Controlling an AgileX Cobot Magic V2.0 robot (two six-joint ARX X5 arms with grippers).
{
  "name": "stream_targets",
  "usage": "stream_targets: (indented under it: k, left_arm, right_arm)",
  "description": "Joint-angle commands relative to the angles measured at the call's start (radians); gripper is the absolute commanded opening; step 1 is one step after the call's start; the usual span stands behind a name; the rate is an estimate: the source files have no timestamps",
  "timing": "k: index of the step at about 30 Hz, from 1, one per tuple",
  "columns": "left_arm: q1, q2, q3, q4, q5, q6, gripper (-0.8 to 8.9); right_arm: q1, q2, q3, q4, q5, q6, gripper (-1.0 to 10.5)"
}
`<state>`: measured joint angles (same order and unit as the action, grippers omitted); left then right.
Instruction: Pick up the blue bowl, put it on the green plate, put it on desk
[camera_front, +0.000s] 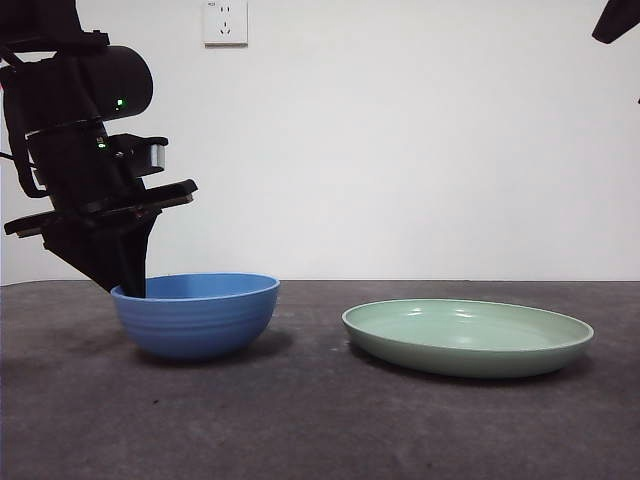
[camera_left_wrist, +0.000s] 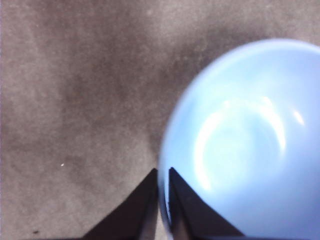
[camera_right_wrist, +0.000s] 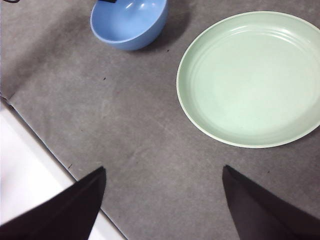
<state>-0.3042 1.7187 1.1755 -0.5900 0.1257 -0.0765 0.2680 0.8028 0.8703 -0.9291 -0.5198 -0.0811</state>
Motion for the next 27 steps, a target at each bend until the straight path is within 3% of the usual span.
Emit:
stream_targets:
  k: [1, 14, 27]
  left_arm:
    - [-0.005, 0.015, 0.024, 0.009, -0.003, 0.002, 0.16]
    - [-0.032, -0.089, 0.043, -0.001, 0.003, -0.053, 0.16]
    - [-0.206, -0.129, 0.216, -0.048, 0.040, -0.101, 0.17]
  right_arm:
    - [0.005, 0.006, 0.018, 0.009, -0.001, 0.003, 3.7]
    - [0.005, 0.006, 0.018, 0.009, 0.000, 0.003, 3.7]
    - [0.005, -0.022, 0.020, 0.009, 0.020, 0.050, 3.7]
